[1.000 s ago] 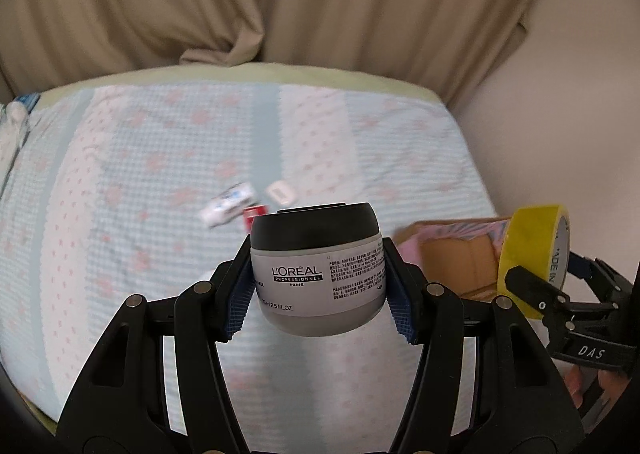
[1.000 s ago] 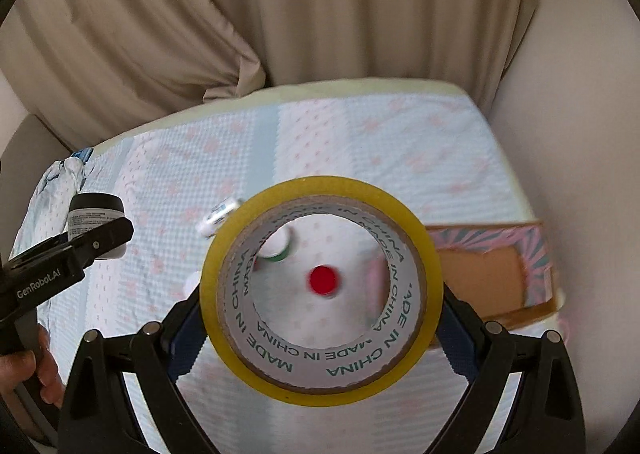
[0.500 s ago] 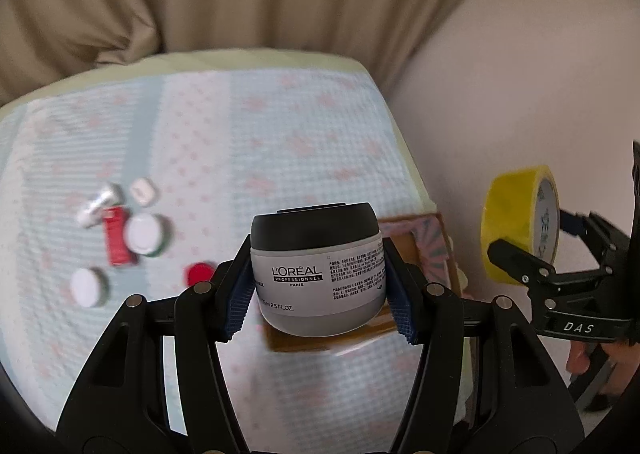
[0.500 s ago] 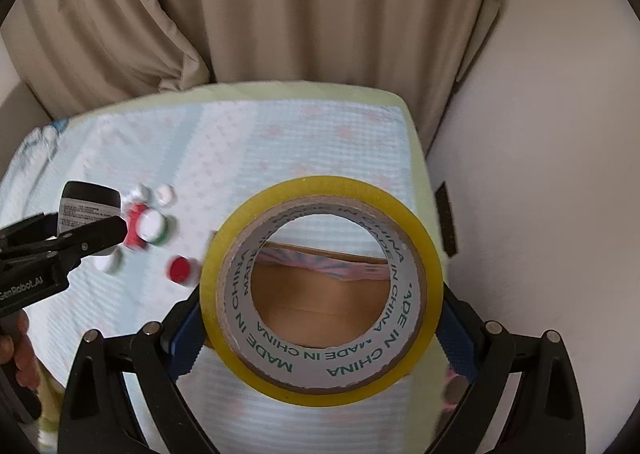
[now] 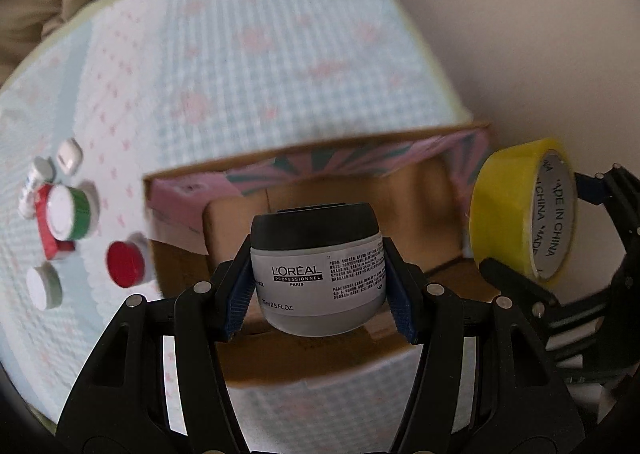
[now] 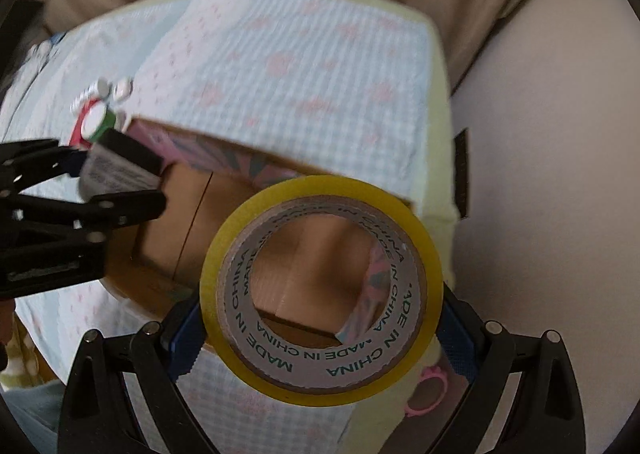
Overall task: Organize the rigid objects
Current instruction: 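Place the jar in the cardboard box with the left tool while the right tool places the tape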
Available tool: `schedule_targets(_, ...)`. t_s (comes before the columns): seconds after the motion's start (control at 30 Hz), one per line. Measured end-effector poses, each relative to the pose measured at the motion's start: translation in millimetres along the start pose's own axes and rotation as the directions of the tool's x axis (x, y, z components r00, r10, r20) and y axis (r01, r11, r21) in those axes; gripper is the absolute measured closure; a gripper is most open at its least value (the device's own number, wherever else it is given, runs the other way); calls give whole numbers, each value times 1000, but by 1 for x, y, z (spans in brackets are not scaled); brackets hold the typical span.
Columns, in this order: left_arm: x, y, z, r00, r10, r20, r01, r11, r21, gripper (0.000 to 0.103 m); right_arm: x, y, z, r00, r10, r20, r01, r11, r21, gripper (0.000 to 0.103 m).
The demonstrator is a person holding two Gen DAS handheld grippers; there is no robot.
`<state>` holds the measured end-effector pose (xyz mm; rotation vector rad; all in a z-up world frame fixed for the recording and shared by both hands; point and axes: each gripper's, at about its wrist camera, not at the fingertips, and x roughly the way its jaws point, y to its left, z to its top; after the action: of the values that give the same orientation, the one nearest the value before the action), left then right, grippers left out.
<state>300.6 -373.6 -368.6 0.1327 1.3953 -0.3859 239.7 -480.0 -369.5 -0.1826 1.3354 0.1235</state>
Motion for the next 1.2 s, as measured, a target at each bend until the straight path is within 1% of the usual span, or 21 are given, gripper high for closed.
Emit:
schedule_targets(0.13, 42, 4, 0, 995, 64, -75, -63, 998, 17, 49, 38, 14, -6, 999, 12, -40, -16, 995, -100, 7)
schedule_targets(0.23, 66, 10, -1, 989, 100, -108, -97, 995, 34, 48, 66, 29, -12, 998, -10, -64, -2, 982, -188, 7)
schedule_targets(0.3, 80, 12, -1, 984, 121, -133, -116, 992, 45, 48, 80, 33, -16, 997, -11, -71, -5, 975, -224, 7)
schedule_targets(0.4, 95, 12, -1, 977, 141, -158, -133, 989, 58, 48, 95, 38, -16, 997, -1, -76, -18, 970, -243, 7)
schedule_targets(0.5, 102, 9, -2, 973, 158, -166, -144, 985, 91, 48, 106, 38, -15, 996, 15, -86, -37, 967, -251, 7)
schedule_targets(0.6, 105, 7, 0, 974, 157, -164, -140, 984, 108, 48, 114, 38, -15, 996, 34, -82, -54, 965, -256, 7)
schedule_targets(0.7, 103, 2, 2, 972, 184, -149, -165, 978, 130, 46, 116, 38, -16, 996, 43, -75, -62, 962, -266, 7)
schedule_targets(0.73, 101, 0, 3, 973, 188, -131, -169, 976, 139, 43, 116, 38, -16, 996, 46, -73, -64, 962, -265, 7)
schedule_targets(0.77, 95, -3, 4, 977, 183, -107, -166, 975, 147, 28, 115, 38, -17, 996, 52, -72, -70, 962, -265, 7)
schedule_targets(0.8, 90, -5, 5, 980, 178, -87, -163, 974, 156, 5, 114, 37, -17, 996, 56, -70, -72, 962, -263, 7)
schedule_targets(0.83, 85, -7, 6, 983, 170, -75, -156, 974, 165, 1, 114, 38, -19, 996, 61, -66, -76, 962, -264, 6)
schedule_targets(0.87, 80, -8, 6, 985, 160, -70, -146, 974, 172, 0, 113, 38, -20, 996, 60, -63, -74, 961, -267, 6)
schedule_targets(0.93, 72, -8, 5, 986, 159, -49, -148, 973, 176, 0, 113, 39, -22, 995, 21, -95, -47, 961, -272, 6)
schedule_targets(0.97, 69, -7, 4, 986, 159, -44, -149, 973, 177, 0, 114, 39, -19, 994, 23, -102, -49, 965, -259, 6)
schedule_targets(1.0, 67, -5, 2, 986, 161, -49, -150, 972, 179, 0, 108, 37, -20, 995, 59, -86, -78, 967, -242, 0)
schedule_targets(1.1, 63, -2, -3, 986, 156, -56, -144, 974, 176, 0, 94, 37, -22, 996, 84, -19, -86, 968, -237, 0)
schedule_targets(1.13, 61, -5, -5, 986, 157, -56, -145, 974, 173, 0, 92, 37, -23, 997, 81, -18, -83, 966, -246, 0)
schedule_targets(1.2, 58, -6, -7, 987, 153, -58, -142, 976, 163, 0, 91, 40, -24, 998, 50, -25, -55, 963, -265, 0)
